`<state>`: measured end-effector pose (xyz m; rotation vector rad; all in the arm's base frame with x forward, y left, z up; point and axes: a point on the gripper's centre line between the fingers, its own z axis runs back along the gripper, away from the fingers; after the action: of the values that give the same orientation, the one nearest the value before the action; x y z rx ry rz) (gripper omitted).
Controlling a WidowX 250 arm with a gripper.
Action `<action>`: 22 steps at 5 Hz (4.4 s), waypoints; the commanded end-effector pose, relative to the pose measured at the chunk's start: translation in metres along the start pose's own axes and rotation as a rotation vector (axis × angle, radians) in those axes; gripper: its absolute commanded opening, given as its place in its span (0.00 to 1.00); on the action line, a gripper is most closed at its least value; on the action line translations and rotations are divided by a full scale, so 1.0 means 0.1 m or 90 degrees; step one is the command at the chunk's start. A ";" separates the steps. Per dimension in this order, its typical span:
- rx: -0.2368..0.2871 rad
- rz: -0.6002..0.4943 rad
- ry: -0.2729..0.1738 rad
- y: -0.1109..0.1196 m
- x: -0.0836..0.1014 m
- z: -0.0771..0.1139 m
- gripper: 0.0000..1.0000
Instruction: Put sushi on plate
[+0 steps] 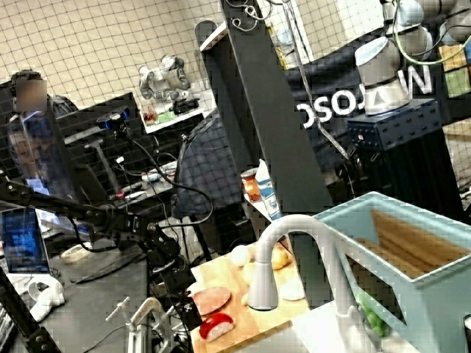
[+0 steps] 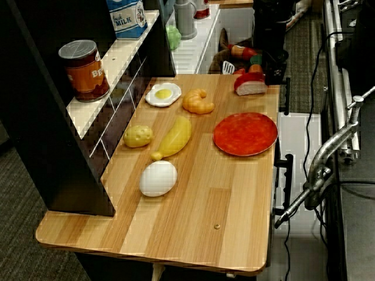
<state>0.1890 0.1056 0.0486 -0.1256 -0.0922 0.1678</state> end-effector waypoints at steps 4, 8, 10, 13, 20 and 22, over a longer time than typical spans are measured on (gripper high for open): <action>0.032 -0.068 -0.066 -0.02 0.20 -0.19 1.00; 0.022 -0.025 -0.055 0.10 0.18 -0.14 0.00; -0.039 0.022 -0.004 0.24 0.64 0.52 0.00; -0.003 -0.060 0.067 0.89 0.78 0.30 0.00; 0.016 -0.075 0.123 1.48 0.29 0.52 1.00; 0.016 -0.075 0.123 1.48 0.29 0.52 1.00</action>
<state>0.2012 0.2322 0.0585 -0.1513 0.1300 0.0401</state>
